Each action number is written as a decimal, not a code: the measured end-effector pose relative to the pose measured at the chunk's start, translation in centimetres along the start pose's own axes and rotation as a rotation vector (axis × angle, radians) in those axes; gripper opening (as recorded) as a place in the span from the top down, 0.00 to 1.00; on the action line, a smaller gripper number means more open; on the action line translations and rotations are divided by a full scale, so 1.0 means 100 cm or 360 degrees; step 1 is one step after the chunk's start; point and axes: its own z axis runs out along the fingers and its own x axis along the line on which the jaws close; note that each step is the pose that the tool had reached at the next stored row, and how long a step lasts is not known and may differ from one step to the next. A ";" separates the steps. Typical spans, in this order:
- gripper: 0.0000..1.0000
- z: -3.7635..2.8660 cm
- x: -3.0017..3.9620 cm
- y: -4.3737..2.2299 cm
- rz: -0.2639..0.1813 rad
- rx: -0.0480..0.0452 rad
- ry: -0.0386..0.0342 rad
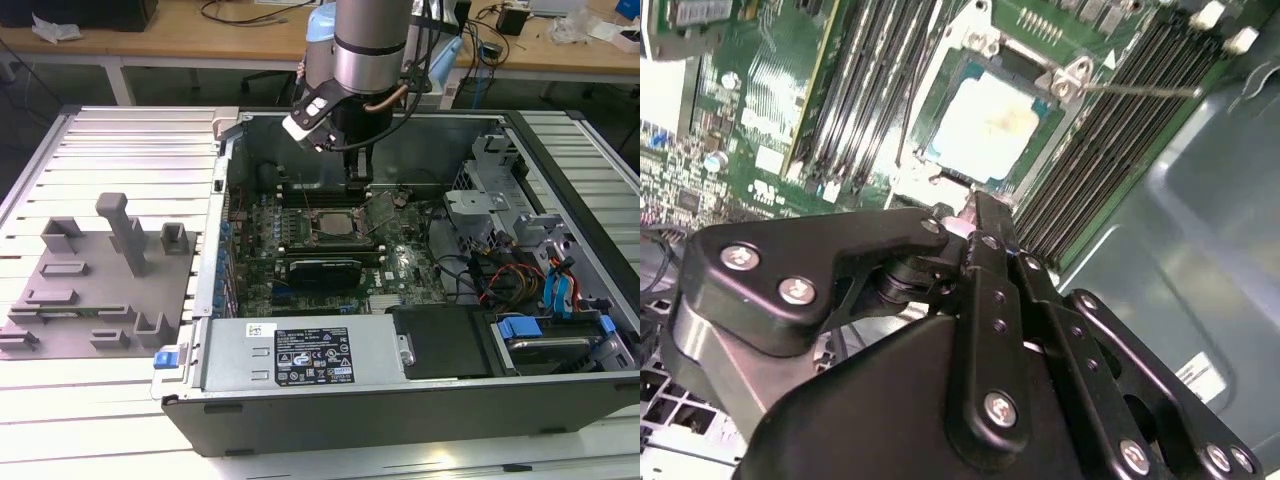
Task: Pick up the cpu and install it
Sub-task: 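Close the cpu cover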
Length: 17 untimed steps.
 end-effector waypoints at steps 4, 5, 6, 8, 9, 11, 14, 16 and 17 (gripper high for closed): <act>0.89 0.0004 0.0005 0.0122 0.0000 0.0000 0.0000; 0.89 0.0006 0.0008 0.0166 0.0000 0.0000 0.0000; 0.89 0.0007 0.0009 0.0200 0.0000 0.0000 0.0000; 0.89 0.0010 0.0013 0.0259 0.0000 0.0000 0.0000; 0.89 0.0010 0.0013 0.0264 0.0000 0.0000 0.0000; 0.89 0.0009 0.0013 0.0271 0.0000 0.0000 0.0000; 0.89 0.0004 0.0012 0.0273 0.0000 0.0000 0.0000; 0.89 -0.0001 0.0013 0.0273 0.0000 0.0000 0.0000; 0.89 -0.0001 0.0013 0.0273 0.0000 0.0000 0.0000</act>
